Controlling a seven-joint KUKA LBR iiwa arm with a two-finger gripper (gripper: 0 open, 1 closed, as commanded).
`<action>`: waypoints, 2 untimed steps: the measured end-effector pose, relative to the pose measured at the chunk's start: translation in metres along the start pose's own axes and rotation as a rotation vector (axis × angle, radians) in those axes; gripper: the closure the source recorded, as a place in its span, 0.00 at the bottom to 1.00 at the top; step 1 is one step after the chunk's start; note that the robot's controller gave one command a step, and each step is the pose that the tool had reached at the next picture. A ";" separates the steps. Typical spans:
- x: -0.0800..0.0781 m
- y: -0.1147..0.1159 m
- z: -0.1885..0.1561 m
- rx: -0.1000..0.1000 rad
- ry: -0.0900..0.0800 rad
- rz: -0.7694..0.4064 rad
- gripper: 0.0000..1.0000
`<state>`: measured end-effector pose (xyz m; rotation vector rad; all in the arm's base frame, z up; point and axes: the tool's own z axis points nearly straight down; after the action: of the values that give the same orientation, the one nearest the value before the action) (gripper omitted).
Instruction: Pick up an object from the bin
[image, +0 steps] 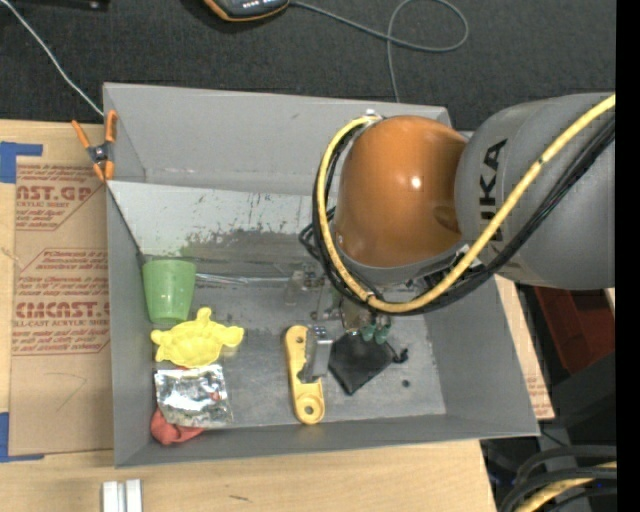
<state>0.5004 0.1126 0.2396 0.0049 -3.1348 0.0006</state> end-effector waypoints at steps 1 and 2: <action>-0.001 -0.001 -0.005 -0.001 -0.008 0.003 0.00; 0.005 -0.039 0.110 0.000 -0.001 -0.088 0.00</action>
Offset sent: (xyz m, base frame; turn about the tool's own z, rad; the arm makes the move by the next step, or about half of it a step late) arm -0.0061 -0.0390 -0.1094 -0.0883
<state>0.4946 0.0740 0.1301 0.1434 -3.1324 0.0004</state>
